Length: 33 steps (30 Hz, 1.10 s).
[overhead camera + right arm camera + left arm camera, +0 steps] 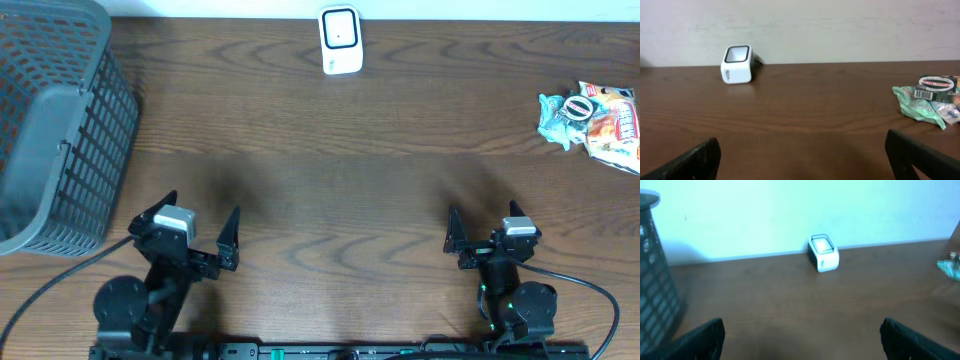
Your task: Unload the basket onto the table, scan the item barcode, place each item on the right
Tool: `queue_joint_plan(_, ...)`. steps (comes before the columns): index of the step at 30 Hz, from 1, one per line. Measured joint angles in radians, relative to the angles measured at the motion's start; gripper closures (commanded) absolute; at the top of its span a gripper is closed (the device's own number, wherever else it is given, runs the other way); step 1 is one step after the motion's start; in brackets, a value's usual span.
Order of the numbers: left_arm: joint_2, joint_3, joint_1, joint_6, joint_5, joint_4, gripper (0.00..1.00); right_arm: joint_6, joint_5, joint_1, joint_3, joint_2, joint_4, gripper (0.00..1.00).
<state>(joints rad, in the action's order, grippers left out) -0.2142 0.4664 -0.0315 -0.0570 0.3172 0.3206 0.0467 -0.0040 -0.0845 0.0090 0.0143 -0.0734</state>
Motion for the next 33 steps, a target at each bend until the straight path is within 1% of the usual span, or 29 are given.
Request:
queue_joint_plan(2,0.034,-0.069,0.013,0.0,0.024,-0.087,0.02,0.0,0.0,0.0,0.0,0.0,0.0,0.01)
queue_joint_plan(6,0.077,-0.171,0.038,-0.003,0.061,-0.17,0.02,-0.002,0.0,0.0,0.0,0.0,0.0,0.01)
queue_joint_plan(16,0.195,-0.304,0.077,-0.004,0.082,-0.231,0.02,-0.003,0.0,0.0,0.0,0.0,0.0,0.01)
queue_joint_plan(21,0.203,-0.357,0.077,-0.005,0.088,-0.309,0.03,-0.003,0.0,0.0,0.0,0.0,0.0,0.01)
queue_joint_plan(28,0.203,-0.437,0.077,-0.003,0.09,-0.36,0.02,-0.003,0.0,0.0,0.0,0.0,0.0,0.01)
queue_joint_plan(33,0.204,-0.454,0.077,0.005,0.083,-0.338,0.03,-0.003,0.0,0.0,0.0,0.0,0.0,0.01)
